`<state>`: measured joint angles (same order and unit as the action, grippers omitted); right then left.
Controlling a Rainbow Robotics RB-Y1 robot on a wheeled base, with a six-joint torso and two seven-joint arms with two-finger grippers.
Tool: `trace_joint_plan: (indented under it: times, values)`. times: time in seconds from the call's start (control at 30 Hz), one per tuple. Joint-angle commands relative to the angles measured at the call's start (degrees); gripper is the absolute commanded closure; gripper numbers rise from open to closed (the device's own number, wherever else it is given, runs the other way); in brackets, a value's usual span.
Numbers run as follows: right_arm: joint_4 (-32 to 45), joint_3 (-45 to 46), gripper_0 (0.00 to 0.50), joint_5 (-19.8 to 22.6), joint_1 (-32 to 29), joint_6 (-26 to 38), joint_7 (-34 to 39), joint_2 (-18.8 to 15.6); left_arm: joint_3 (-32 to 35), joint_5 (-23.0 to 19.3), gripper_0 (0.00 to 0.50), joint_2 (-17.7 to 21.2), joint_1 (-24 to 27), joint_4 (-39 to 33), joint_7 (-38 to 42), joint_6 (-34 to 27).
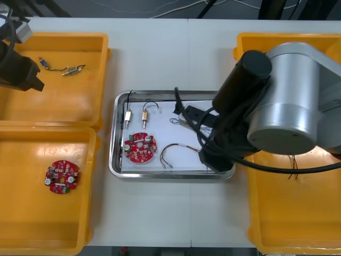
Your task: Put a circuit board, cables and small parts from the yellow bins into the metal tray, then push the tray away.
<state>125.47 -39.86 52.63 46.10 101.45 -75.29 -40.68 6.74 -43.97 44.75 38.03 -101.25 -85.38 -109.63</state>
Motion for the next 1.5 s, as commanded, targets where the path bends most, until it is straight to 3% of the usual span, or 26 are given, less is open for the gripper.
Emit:
trace_joint_plan:
  times: [0.03, 0.23, 0.43, 0.57, 0.93, 1.5]
  values:
    - [-0.9, -7.0, 0.000, -1.1, 5.5, -2.4, -4.2, 3.5, 3.5, -1.3, 0.000, 3.9, -4.5, -4.3, 0.8, -0.4]
    - [-3.8, -12.5, 0.000, -3.8, 8.0, -4.5, -6.3, 6.1, 6.7, -2.3, 0.000, 4.0, -8.8, -6.7, 2.2, -0.4]
    - [-7.8, -19.6, 0.000, -8.9, 10.2, -7.1, -8.3, 9.7, 11.7, -6.6, 0.000, 4.0, -13.2, -6.9, 5.4, -0.4]
    - [-10.1, -23.2, 0.000, -11.6, 11.0, -9.0, -9.5, 11.7, 12.3, -6.0, 0.000, 4.1, -14.9, -9.2, 8.9, -0.4]
    - [-12.9, -31.9, 0.000, -18.4, 11.3, -12.9, -10.5, 14.1, 12.8, -4.9, 0.000, 5.5, -16.5, -10.4, 12.9, -0.4]
    - [-18.0, -34.2, 0.000, -23.1, 10.2, -13.6, -10.6, 17.7, 12.7, -4.5, 0.000, 6.3, -16.5, -11.0, 14.0, -0.4]
